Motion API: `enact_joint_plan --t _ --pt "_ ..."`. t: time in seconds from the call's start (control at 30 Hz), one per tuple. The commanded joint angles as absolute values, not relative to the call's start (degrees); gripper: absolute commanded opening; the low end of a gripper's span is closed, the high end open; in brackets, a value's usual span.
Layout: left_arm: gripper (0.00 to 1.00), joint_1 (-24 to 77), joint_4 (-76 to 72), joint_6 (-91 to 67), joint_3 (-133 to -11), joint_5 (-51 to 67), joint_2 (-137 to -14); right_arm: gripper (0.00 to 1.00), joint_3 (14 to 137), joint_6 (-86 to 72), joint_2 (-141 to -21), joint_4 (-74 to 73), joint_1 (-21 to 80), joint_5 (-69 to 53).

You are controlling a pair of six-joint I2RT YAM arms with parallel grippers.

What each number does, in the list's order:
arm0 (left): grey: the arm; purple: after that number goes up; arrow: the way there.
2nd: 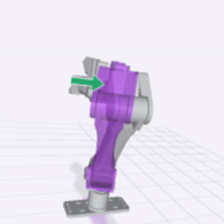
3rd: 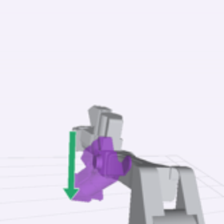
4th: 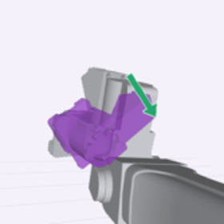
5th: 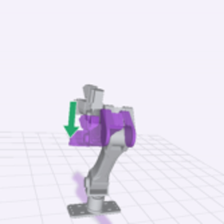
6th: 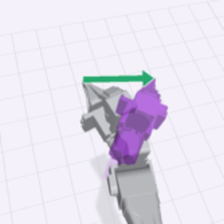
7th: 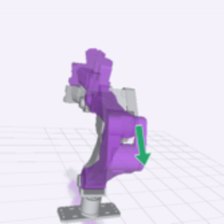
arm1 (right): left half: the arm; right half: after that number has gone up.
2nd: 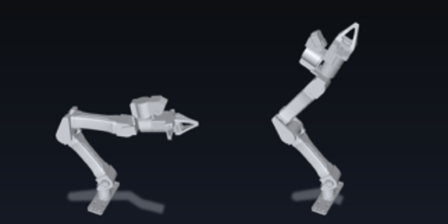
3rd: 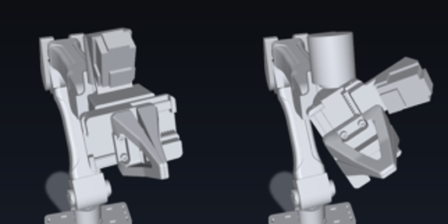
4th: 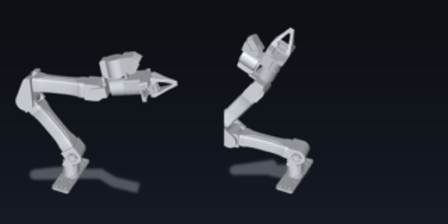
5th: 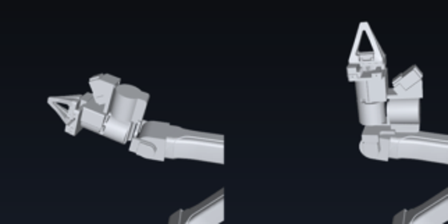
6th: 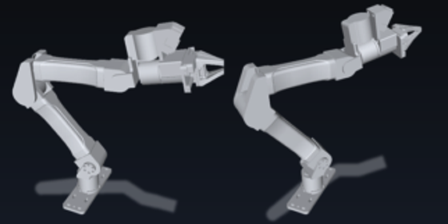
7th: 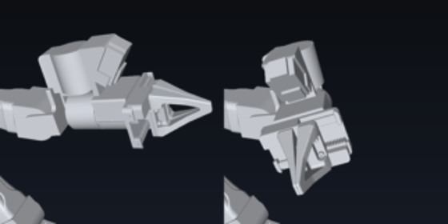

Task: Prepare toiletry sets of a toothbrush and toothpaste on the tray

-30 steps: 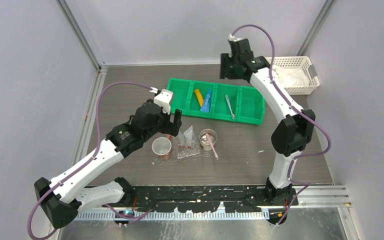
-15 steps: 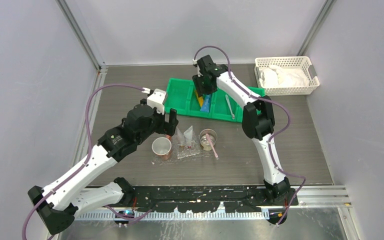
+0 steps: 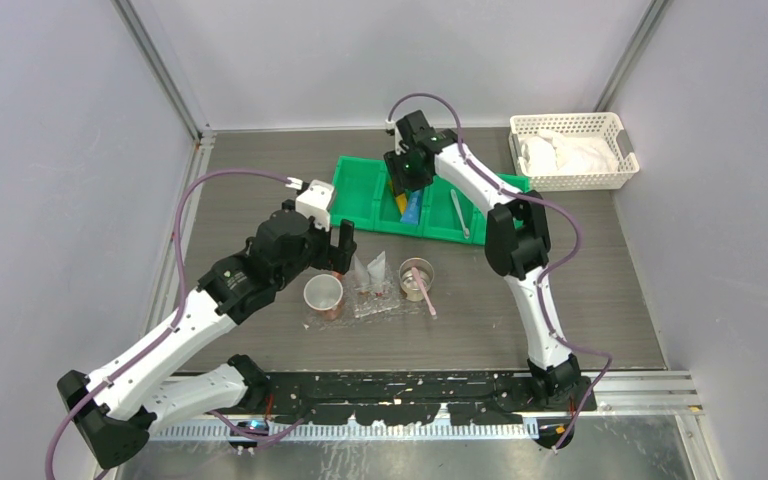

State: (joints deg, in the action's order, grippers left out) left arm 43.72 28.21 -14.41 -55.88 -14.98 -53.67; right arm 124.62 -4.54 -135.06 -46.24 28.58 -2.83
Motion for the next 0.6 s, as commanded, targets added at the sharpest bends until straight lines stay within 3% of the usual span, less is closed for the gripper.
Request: enact_joint_plan --t 0.0,0.33,0.43,0.5,0.57 --pt "0.85 43.33 27.43 -14.22 -55.63 -15.12 -53.69 0.54 125.21 -3.78 -136.13 -44.39 28.96 -6.92" --pt "0.85 43.33 27.56 -14.32 -55.81 -14.77 -53.53 0.57 128.63 -4.92 -141.84 -45.18 28.99 -5.22" --pt "0.85 43.33 27.56 -14.41 -55.80 -14.68 -53.53 0.48 128.94 -5.17 -142.79 -45.18 29.00 -4.34" --pt "0.85 43.33 27.67 -14.45 -55.70 -14.68 -53.53 0.37 128.36 -5.34 -142.76 -44.70 29.00 -4.27" --pt "0.85 43.33 27.62 -14.55 -55.69 -14.60 -53.53 0.36 128.05 -5.37 -142.36 -44.42 28.99 -3.68"
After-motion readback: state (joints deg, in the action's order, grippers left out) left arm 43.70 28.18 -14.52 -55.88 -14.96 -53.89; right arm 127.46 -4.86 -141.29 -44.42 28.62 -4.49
